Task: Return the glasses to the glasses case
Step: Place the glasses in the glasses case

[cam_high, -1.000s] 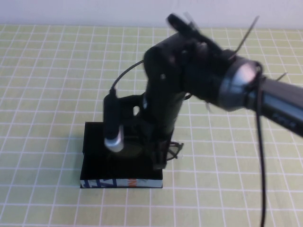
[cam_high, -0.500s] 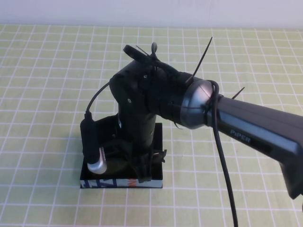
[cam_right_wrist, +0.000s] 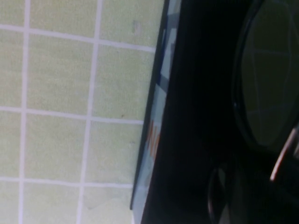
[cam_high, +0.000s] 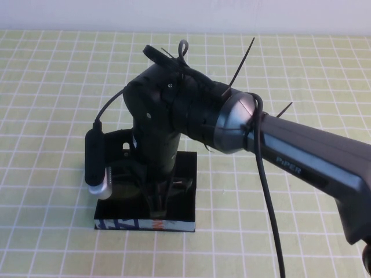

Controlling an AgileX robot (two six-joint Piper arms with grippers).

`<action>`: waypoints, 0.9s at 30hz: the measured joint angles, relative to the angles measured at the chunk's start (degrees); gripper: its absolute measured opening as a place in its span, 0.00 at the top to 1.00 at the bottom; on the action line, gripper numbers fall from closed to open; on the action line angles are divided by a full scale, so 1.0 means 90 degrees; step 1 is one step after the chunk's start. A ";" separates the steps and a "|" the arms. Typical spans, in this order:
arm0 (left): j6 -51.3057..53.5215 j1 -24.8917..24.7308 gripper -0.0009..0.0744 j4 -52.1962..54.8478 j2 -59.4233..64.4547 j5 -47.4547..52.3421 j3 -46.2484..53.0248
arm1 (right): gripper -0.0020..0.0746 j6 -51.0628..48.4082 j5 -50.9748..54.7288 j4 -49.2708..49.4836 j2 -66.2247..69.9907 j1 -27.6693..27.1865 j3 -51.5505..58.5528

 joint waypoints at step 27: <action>0.0000 0.0000 0.99 0.0000 0.0000 0.0000 0.0000 | 0.95 0.0366 -0.0023 0.0050 0.0638 0.0091 -0.0020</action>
